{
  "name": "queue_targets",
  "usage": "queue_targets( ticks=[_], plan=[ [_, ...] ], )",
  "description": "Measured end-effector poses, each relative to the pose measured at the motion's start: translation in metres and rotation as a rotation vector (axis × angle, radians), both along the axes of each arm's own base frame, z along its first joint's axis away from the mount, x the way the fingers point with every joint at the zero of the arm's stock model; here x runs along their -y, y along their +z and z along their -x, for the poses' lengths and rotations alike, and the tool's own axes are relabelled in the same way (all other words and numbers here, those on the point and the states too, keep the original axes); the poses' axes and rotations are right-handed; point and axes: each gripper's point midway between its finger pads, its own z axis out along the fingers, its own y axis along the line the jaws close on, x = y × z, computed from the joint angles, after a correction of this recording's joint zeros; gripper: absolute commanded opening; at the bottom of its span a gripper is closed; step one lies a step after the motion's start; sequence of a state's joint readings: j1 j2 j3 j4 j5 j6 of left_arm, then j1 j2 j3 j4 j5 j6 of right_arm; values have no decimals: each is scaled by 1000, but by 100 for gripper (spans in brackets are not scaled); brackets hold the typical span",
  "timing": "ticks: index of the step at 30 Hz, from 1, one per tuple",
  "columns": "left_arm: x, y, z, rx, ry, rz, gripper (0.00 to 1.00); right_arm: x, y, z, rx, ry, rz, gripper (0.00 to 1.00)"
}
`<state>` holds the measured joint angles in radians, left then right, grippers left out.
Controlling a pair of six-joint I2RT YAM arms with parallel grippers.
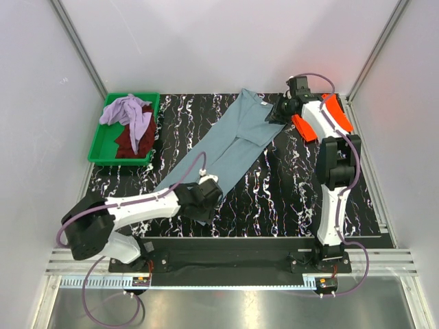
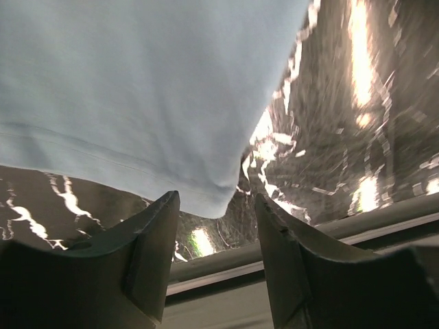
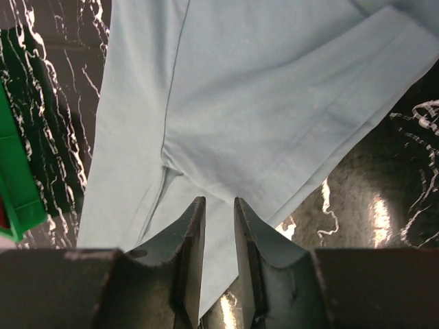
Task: Fold and stack the t-shirts
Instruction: Fold the tshirt
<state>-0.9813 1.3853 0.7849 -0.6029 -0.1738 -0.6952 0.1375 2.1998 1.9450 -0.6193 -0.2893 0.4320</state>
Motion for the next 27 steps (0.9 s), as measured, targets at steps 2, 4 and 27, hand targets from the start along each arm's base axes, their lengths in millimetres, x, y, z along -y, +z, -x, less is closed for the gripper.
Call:
queue_targets(
  ticks=[2,4,27],
  plan=[
    [2,-8,8,-5,-40,-38,51,-2,-2,6,-9,-7,-21,29],
    [3,-14,13,-4,-65,-71,49,-2,-12,12,-33,-13,-28,29],
    [21,-6,39,18,-128,-147,0,21,-73,9,-117,-150,76,28]
  ],
)
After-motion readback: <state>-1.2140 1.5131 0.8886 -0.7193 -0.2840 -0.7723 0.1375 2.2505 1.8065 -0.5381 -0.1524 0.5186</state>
